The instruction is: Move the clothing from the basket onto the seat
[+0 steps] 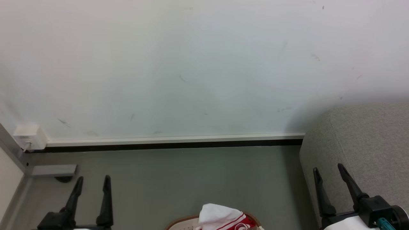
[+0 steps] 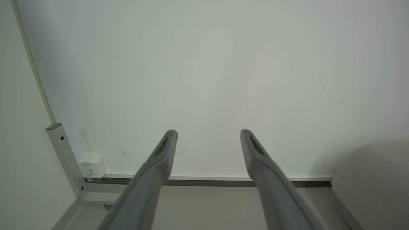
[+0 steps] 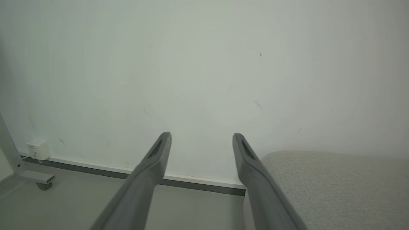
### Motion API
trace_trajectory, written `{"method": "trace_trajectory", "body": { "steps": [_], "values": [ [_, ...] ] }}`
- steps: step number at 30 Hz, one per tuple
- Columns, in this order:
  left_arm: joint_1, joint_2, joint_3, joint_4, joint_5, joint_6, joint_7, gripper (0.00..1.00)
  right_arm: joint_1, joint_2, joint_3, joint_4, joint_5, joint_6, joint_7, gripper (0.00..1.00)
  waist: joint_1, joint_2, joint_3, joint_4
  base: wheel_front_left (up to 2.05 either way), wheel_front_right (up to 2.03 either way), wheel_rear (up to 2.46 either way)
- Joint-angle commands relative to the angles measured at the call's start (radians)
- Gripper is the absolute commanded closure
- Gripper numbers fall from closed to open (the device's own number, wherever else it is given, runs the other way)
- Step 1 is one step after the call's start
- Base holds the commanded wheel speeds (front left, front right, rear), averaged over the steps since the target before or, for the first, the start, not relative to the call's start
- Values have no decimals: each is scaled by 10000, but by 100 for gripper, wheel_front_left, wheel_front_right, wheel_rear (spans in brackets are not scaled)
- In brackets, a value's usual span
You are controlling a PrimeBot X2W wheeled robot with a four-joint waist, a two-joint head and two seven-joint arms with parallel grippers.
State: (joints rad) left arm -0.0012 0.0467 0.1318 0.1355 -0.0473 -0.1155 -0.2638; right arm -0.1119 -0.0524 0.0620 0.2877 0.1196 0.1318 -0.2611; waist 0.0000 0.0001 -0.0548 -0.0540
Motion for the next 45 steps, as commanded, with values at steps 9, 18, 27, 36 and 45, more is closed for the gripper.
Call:
{"method": "trace_trajectory", "body": {
  "steps": [9,18,27,36,45],
  "values": [
    [32,68,60,95,-196,-90,-11,0,-13,14,37,68,179,-21,-27,0,0,-1,27,6,0,0,0],
    [-24,67,12,127,-396,-134,-11,0,-89,20,108,101,236,-21,-27,0,0,-1,97,-22,0,0,0],
    [-118,67,-55,179,-668,-157,-11,0,-196,24,-118,-20,332,-21,-27,0,0,-1,269,-199,0,0,0],
    [-445,67,-407,479,-1110,-150,-11,0,-460,-44,-161,-261,577,-21,-27,0,0,-1,746,-505,0,0,0],
    [-1344,389,-1092,1029,-1569,-151,-11,0,-1128,-27,-375,-905,868,-21,-26,0,0,-1,2099,-975,0,0,0]
  ]
}}
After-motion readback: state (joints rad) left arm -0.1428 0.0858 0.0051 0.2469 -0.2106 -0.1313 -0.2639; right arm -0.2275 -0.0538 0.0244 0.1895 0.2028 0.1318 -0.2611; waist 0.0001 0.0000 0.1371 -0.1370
